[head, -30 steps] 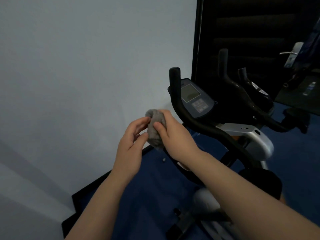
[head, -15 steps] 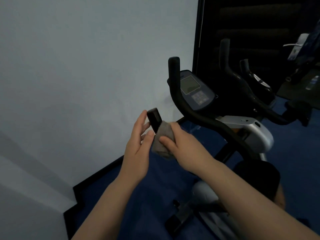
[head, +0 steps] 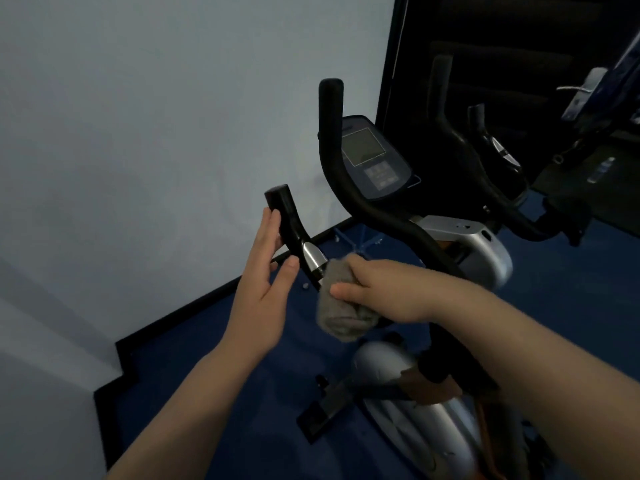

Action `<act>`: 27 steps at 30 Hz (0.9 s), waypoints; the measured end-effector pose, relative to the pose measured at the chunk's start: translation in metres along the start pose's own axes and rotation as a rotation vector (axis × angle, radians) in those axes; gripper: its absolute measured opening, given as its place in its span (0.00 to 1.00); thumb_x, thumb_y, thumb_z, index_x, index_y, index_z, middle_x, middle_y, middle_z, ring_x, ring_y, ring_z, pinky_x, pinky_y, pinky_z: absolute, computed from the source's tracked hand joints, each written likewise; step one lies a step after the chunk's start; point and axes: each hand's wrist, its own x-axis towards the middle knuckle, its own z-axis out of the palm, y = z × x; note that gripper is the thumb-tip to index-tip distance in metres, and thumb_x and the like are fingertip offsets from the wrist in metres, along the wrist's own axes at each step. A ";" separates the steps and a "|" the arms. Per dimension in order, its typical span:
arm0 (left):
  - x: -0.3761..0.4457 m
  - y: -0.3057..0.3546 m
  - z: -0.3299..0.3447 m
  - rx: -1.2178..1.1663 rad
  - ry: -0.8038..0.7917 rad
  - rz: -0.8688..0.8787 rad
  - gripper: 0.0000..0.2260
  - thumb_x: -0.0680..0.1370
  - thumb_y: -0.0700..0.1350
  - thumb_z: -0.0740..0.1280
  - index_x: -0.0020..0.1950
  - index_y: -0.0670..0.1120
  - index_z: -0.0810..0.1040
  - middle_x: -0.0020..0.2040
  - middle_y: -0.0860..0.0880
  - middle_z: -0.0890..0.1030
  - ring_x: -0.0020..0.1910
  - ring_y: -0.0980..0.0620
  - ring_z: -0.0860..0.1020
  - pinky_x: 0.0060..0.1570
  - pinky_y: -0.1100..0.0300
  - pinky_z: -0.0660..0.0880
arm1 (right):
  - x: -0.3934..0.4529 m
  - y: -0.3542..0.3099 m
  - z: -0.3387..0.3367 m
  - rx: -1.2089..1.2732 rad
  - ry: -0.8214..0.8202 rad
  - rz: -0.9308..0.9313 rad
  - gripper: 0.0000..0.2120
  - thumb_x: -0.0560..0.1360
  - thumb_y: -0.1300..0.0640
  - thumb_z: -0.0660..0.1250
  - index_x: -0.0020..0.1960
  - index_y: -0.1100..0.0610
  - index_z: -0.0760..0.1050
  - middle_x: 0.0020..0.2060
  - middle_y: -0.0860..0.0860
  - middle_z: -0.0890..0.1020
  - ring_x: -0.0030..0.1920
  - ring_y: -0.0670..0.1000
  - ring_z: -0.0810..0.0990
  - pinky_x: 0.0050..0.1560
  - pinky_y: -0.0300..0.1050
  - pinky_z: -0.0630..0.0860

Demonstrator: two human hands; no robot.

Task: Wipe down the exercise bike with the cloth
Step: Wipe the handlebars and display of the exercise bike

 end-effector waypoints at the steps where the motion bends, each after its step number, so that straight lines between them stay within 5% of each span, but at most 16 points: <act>1: 0.000 0.000 -0.001 0.001 0.002 -0.007 0.23 0.81 0.53 0.59 0.72 0.70 0.55 0.78 0.66 0.54 0.72 0.68 0.62 0.67 0.70 0.64 | -0.005 0.007 -0.003 -0.036 -0.054 -0.001 0.15 0.80 0.39 0.56 0.54 0.51 0.66 0.44 0.45 0.75 0.43 0.44 0.74 0.40 0.43 0.69; 5: -0.003 0.004 0.005 -0.026 0.035 -0.051 0.24 0.79 0.54 0.58 0.72 0.68 0.56 0.78 0.63 0.55 0.72 0.68 0.62 0.68 0.71 0.63 | 0.000 0.003 -0.001 0.069 0.030 -0.044 0.15 0.80 0.40 0.56 0.49 0.51 0.68 0.44 0.47 0.75 0.46 0.48 0.75 0.45 0.45 0.70; 8: -0.012 0.007 0.020 -0.004 0.048 -0.075 0.25 0.79 0.53 0.57 0.75 0.63 0.56 0.78 0.65 0.52 0.74 0.69 0.57 0.70 0.72 0.59 | 0.004 0.001 0.015 0.027 0.128 -0.091 0.18 0.81 0.40 0.53 0.56 0.55 0.66 0.45 0.49 0.76 0.45 0.50 0.76 0.42 0.47 0.71; 10: -0.018 0.008 0.026 0.037 0.042 -0.084 0.25 0.80 0.53 0.57 0.77 0.58 0.56 0.77 0.66 0.51 0.74 0.71 0.53 0.73 0.67 0.55 | -0.004 0.015 0.014 -0.135 0.069 -0.149 0.16 0.81 0.41 0.55 0.55 0.54 0.63 0.41 0.48 0.74 0.41 0.49 0.74 0.38 0.46 0.68; 12: -0.024 0.011 0.028 0.079 0.050 -0.088 0.24 0.80 0.54 0.56 0.77 0.58 0.57 0.77 0.67 0.52 0.74 0.71 0.52 0.74 0.66 0.54 | -0.009 0.029 0.004 -0.134 -0.034 -0.195 0.14 0.81 0.42 0.58 0.56 0.52 0.65 0.43 0.48 0.76 0.44 0.50 0.77 0.43 0.47 0.72; 16: -0.031 0.018 0.042 0.290 0.055 -0.019 0.20 0.82 0.56 0.53 0.74 0.61 0.58 0.78 0.63 0.51 0.76 0.66 0.49 0.71 0.74 0.45 | -0.001 0.038 -0.001 0.016 -0.075 -0.309 0.13 0.80 0.43 0.61 0.60 0.50 0.69 0.49 0.47 0.79 0.50 0.47 0.79 0.52 0.44 0.74; 19: -0.035 0.022 0.054 0.360 0.028 0.008 0.19 0.82 0.55 0.53 0.73 0.61 0.61 0.77 0.64 0.51 0.77 0.66 0.45 0.69 0.77 0.42 | -0.004 0.058 -0.015 -0.201 -0.077 -0.400 0.18 0.78 0.43 0.64 0.66 0.46 0.70 0.52 0.46 0.81 0.52 0.47 0.78 0.58 0.48 0.73; 24: -0.041 0.016 0.055 0.360 0.075 -0.025 0.21 0.83 0.47 0.58 0.77 0.53 0.63 0.77 0.64 0.55 0.77 0.66 0.48 0.71 0.74 0.46 | -0.008 0.090 -0.051 -0.557 -0.001 -0.530 0.16 0.76 0.47 0.67 0.64 0.44 0.74 0.58 0.42 0.80 0.61 0.45 0.74 0.73 0.46 0.55; 27: -0.043 0.014 0.064 0.366 0.098 -0.034 0.22 0.83 0.47 0.58 0.78 0.52 0.61 0.77 0.64 0.53 0.77 0.64 0.48 0.73 0.72 0.46 | -0.009 0.101 -0.039 -0.577 0.123 -0.606 0.19 0.77 0.44 0.64 0.67 0.43 0.71 0.59 0.42 0.79 0.65 0.41 0.73 0.73 0.37 0.31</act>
